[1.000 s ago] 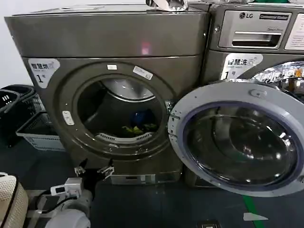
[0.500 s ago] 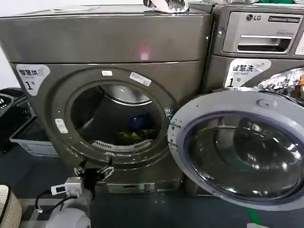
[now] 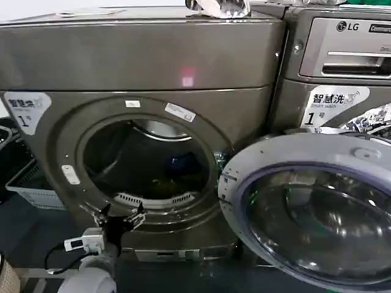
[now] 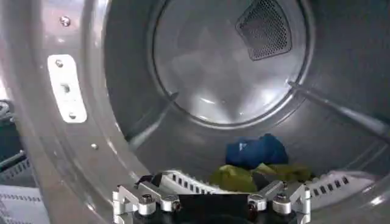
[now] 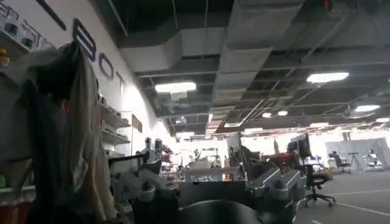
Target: Grasp the clothes from the dryer.
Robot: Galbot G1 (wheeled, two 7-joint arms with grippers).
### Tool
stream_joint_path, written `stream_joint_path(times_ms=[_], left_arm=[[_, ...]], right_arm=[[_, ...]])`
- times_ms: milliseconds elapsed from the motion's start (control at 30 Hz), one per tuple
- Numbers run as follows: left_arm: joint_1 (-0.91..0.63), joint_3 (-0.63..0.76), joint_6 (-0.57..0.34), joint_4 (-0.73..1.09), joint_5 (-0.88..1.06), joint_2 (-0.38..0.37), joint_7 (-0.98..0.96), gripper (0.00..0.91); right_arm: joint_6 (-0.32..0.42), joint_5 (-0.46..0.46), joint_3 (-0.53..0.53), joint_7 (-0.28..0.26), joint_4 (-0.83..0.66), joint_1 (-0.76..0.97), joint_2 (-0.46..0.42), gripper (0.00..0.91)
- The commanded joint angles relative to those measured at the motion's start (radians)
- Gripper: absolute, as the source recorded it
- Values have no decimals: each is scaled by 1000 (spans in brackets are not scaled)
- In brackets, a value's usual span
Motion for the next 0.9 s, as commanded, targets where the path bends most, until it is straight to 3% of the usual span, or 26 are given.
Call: stream_joint_path(times_ms=[33, 667, 900], left_arm=[[2, -5, 49, 2, -3, 4, -1, 907], [-12, -4, 49, 7, -1, 8, 0, 907], [-83, 4, 49, 85, 35, -2, 11, 907]], right_arm=[[0, -1, 0, 1, 1, 1, -1, 907], [22, -2, -15, 7, 10, 8, 1, 907], [32, 0, -23, 7, 13, 11, 2, 907]])
